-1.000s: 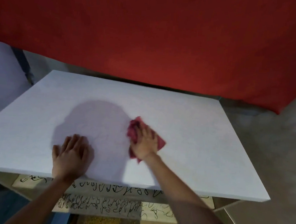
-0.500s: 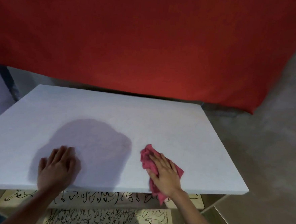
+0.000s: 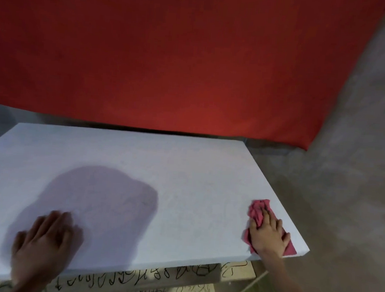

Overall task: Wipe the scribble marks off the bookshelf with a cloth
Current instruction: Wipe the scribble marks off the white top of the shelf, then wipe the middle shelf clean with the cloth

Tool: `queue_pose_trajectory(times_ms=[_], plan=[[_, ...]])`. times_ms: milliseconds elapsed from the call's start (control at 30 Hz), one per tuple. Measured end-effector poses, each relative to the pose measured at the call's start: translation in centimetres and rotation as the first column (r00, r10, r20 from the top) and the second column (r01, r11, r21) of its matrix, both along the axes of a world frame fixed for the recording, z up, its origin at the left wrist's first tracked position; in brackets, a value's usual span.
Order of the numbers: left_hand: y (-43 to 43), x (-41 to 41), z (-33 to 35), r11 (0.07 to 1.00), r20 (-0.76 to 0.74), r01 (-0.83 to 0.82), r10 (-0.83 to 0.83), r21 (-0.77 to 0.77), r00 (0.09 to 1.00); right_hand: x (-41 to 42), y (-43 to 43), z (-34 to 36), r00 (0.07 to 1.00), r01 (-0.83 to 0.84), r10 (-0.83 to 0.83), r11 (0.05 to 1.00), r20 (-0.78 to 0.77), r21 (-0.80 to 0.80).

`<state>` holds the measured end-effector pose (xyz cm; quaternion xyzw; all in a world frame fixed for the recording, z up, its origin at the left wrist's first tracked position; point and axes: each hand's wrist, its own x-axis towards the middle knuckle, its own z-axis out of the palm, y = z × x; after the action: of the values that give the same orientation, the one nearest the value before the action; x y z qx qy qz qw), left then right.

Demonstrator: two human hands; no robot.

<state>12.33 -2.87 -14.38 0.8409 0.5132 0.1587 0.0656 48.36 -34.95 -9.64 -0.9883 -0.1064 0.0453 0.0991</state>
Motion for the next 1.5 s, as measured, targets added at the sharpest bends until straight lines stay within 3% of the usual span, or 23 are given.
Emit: queue_pose_trajectory(times_ms=[100, 300, 367, 467, 533, 633, 733, 833, 1067, 1233, 1367, 1500], plan=[[-0.8, 0.2, 1.2, 0.998, 0.03, 0.033, -0.034, 0.047, 0.999, -3.6, 2.9, -0.2, 0.999, -0.054, 0.054, 0.999, 0.001, -0.008], [-1.5, -0.1, 2.0, 0.99, 0.05, 0.108, -0.113, 0.096, 0.992, -15.5, 8.1, -1.6, 0.871, -0.49, 0.489, 0.871, 0.056, 0.023], [-1.4, -0.1, 2.0, 0.989, 0.045, 0.12, -0.124, 0.091, 0.991, -16.1, 8.0, -1.7, 0.811, -0.584, 0.577, 0.807, 0.094, 0.089], [-1.2, -0.1, 1.9, 0.99, 0.043, 0.119, -0.122, 0.07, 0.992, -12.7, 5.6, -1.1, 0.756, -0.654, 0.654, 0.755, 0.014, 0.035], [-1.3, 0.0, 2.0, 0.991, 0.047, 0.111, -0.114, 0.072, 0.992, -8.8, 3.4, -0.7, 0.809, -0.585, 0.585, 0.811, 0.067, -0.011], [-1.7, 0.1, 2.2, 0.99, 0.076, 0.109, -0.116, 0.086, 0.99, -3.9, -0.1, -0.4, 0.974, -0.219, 0.215, 0.974, 0.072, 0.05], [-1.5, 0.0, 2.2, 0.994, 0.08, 0.081, -0.087, 0.077, 0.993, -4.2, 0.4, -0.6, 0.993, 0.078, -0.089, 0.988, 0.077, 0.133], [-1.4, 0.0, 1.7, 0.994, 0.059, 0.086, -0.09, 0.064, 0.994, -7.8, 4.0, -1.2, 0.979, 0.15, -0.173, 0.969, 0.103, 0.197], [-1.4, -0.1, 1.4, 0.993, 0.035, 0.098, -0.1, 0.073, 0.994, -18.9, 11.5, -2.9, 0.96, -0.194, 0.134, 0.952, 0.246, 0.238], [-1.6, -0.6, 1.8, 0.988, 0.066, 0.15, -0.151, 0.024, 0.986, -25.2, 12.4, -4.0, 0.829, -0.55, 0.443, 0.755, 0.342, 0.356], [-3.1, -2.1, 0.6, 0.932, 0.137, 0.361, -0.36, 0.017, 0.923, -26.7, 8.8, -5.7, 0.688, -0.726, 0.644, 0.615, 0.334, 0.308], [-7.5, -3.7, -0.8, 0.774, 0.092, 0.625, -0.633, 0.103, 0.769, -25.8, 3.5, -8.4, 0.688, -0.726, 0.685, 0.645, 0.239, 0.239]])
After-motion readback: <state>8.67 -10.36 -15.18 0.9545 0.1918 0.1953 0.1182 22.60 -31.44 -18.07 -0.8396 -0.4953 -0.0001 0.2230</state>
